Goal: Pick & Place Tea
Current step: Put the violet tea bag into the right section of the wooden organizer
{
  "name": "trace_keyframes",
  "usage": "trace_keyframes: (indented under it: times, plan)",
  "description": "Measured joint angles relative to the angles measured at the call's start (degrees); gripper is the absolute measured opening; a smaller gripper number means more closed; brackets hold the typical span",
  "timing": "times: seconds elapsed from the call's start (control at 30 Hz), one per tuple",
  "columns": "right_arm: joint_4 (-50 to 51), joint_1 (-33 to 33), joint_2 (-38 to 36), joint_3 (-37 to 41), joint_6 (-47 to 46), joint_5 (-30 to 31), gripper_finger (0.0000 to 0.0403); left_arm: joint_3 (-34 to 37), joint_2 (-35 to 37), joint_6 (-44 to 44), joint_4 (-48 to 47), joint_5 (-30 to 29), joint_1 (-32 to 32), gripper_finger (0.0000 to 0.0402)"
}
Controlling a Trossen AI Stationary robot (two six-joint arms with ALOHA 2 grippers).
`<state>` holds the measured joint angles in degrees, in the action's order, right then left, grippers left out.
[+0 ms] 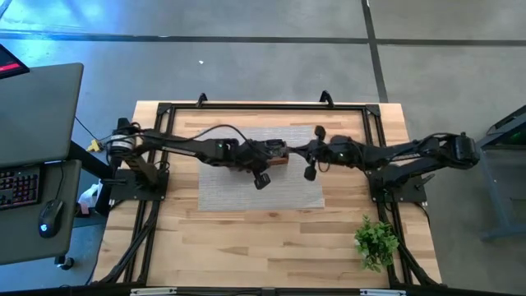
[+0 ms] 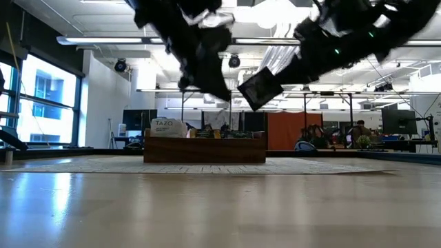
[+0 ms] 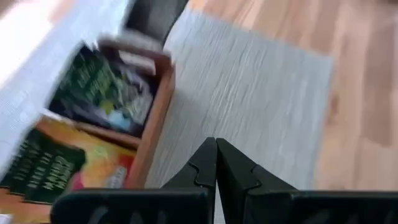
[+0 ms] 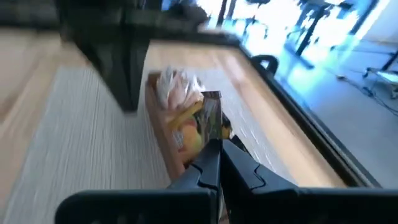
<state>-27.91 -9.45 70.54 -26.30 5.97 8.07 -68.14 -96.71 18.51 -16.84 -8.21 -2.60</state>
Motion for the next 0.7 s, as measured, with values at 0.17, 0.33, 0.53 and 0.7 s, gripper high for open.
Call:
trace_keyframes:
  times: [0.17, 0.33, 0.53, 0.7]
  plan:
    - [26.7, -1.8, 3.4, -16.7, 5.2, -1.1, 0.0000, -3.9, 4.4, 1.7, -11.1, -0.6, 0.5, 0.0001]
    - [41.7, -4.5, 14.3, -30.6, 8.4, -5.9, 0.0000, -7.0, 9.5, 3.3, -20.9, -10.0, 3.4, 0.0001]
    - [52.1, -4.7, 25.9, -40.9, 12.6, -4.7, 0.0000, -7.4, 13.0, 8.0, -28.1, -22.2, 8.3, 0.0001]
    - [54.2, -4.9, 31.1, -46.1, 14.8, -4.2, 0.0000, -7.4, 12.9, 11.8, -34.0, -25.7, 10.7, 0.0001]
